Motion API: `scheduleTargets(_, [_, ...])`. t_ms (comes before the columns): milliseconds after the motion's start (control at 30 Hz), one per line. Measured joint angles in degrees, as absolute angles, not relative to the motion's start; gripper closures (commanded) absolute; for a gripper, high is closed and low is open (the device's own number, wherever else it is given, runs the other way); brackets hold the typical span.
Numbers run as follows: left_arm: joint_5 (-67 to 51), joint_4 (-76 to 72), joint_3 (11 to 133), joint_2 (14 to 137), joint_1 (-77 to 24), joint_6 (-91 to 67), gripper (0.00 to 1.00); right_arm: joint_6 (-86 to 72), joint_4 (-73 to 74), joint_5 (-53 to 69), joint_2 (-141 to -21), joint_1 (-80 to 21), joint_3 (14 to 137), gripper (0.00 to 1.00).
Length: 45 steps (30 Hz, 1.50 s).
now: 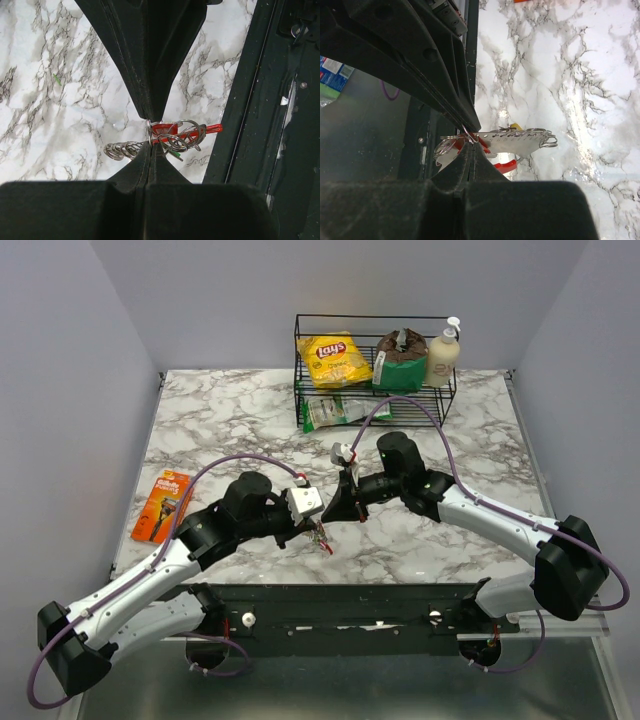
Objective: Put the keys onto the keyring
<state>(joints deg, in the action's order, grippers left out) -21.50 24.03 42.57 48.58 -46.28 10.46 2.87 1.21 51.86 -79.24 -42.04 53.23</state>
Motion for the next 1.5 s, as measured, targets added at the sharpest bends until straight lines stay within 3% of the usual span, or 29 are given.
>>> scheduleTargets(1200, [-19.9,22.0,40.2,43.4,-46.4,7.4,1.0,0.3,-3.8,52.3,-79.0,-42.1,51.9,0.99])
scheduleTargets(1500, [-19.5,21.1,40.2,43.4,-46.4,7.4,1.0,-0.4,1.6,50.2,-79.1,-42.1,55.0,0.99])
